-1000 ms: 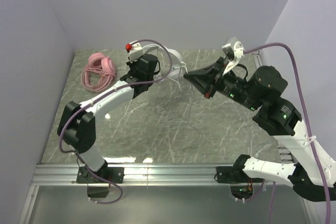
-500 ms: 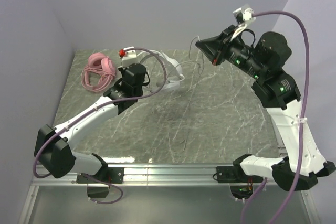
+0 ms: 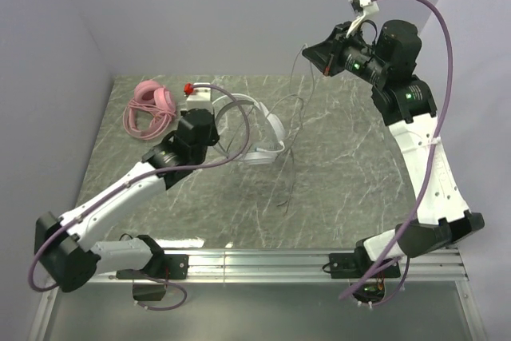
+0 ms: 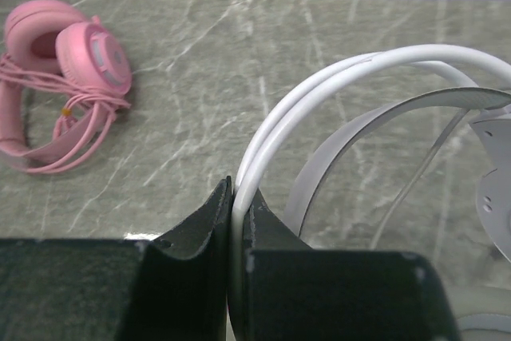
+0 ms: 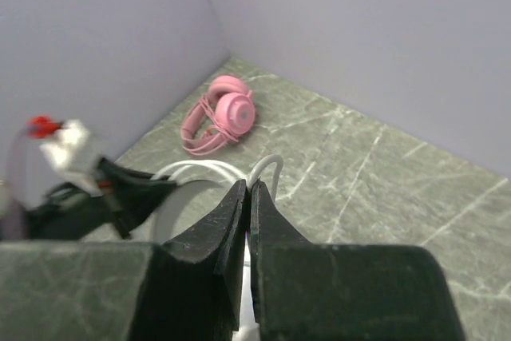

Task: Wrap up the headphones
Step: Wrap the headphone cable with the right arm

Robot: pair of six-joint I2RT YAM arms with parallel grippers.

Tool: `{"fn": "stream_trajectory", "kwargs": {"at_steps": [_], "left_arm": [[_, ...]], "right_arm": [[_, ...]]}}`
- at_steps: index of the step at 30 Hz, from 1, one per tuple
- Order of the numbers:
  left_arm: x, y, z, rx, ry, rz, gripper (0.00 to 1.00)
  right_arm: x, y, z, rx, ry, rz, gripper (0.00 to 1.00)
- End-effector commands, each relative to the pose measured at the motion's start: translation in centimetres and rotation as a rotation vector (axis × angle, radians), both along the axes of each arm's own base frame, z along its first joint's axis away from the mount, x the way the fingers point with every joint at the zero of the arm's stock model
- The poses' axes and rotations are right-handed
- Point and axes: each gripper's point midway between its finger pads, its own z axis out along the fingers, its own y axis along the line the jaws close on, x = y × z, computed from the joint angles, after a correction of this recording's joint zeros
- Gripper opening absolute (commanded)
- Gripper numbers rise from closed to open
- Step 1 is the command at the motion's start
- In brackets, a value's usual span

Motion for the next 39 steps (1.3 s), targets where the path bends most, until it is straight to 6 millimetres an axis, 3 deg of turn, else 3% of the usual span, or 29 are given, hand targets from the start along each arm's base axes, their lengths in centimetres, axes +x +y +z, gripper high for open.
{"fn": "stream_trajectory", "kwargs": {"at_steps": [1,4,9,11,12,13,15,16,20,24,25,27,28,29,34,39], "left_arm": [[-1.8,-2.1,4.6,-0.109,-0.084,-0.172,0.00],[-3.2,-2.6,6.4,-0.128,-0.084,-0.249,0.00],[-4.7,-2.0,7.3,-0.149,-0.029,-0.263,0.00],[-5.0,-2.8,9.2,-0.225,-0.009,-0.292,0.00],[-5.0,-2.2,8.8,-0.226,0.039,-0.281,0.00],[-4.7,-2.9,10.3,-0.278,0.045,-0.297,0.00],[-4.4,-2.3,10.5,-0.302,0.092,-0.272,0.00],[-4.1,-2.4,11.9,-0.332,0.082,-0.273,0.00],[-3.7,-2.6,14.2,-0.407,0.088,-0.297,0.00],[-3.0,-2.8,16.5,-0.488,0.078,-0.302,0.00],[-2.6,-3.1,17.2,-0.516,0.076,-0.299,0.00],[-2.3,-3.5,18.1,-0.553,0.070,-0.306,0.00],[-2.0,-3.6,18.7,-0.569,0.057,-0.301,0.00],[-1.7,-3.7,19.3,-0.590,0.040,-0.296,0.00],[0.2,-3.3,21.9,-0.681,-0.037,-0.221,0.00],[2.0,-2.0,24.4,-0.754,-0.130,-0.129,0.00]], "right_arm": [[0.9,-0.8,1.6,0.032,-0.053,0.008,0.00],[2.8,-1.2,-0.2,0.023,-0.016,-0.010,0.00],[5.2,-1.3,-3.8,0.017,0.041,-0.015,0.00],[5.7,-1.2,-5.5,0.018,0.059,-0.014,0.00],[5.8,-1.1,-6.1,0.022,0.070,-0.011,0.00],[6.0,-1.0,-6.8,0.023,0.078,-0.007,0.00],[6.3,-0.8,-8.6,0.028,0.102,-0.001,0.00],[6.3,-0.8,-9.3,0.029,0.111,0.001,0.00],[6.2,-0.6,-12.9,0.046,0.141,0.008,0.00],[5.4,0.2,-15.6,0.095,0.165,0.038,0.00],[4.9,0.4,-17.7,0.099,0.195,0.044,0.00],[4.5,1.0,-17.8,0.123,0.162,0.055,0.00],[3.8,1.7,-19.6,0.118,0.190,0.062,0.00],[3.5,2.0,-19.1,0.134,0.158,0.071,0.00],[0.7,5.4,-22.2,0.120,0.192,0.123,0.00],[-1.8,7.6,-23.4,0.149,0.191,0.162,0.00]]}}
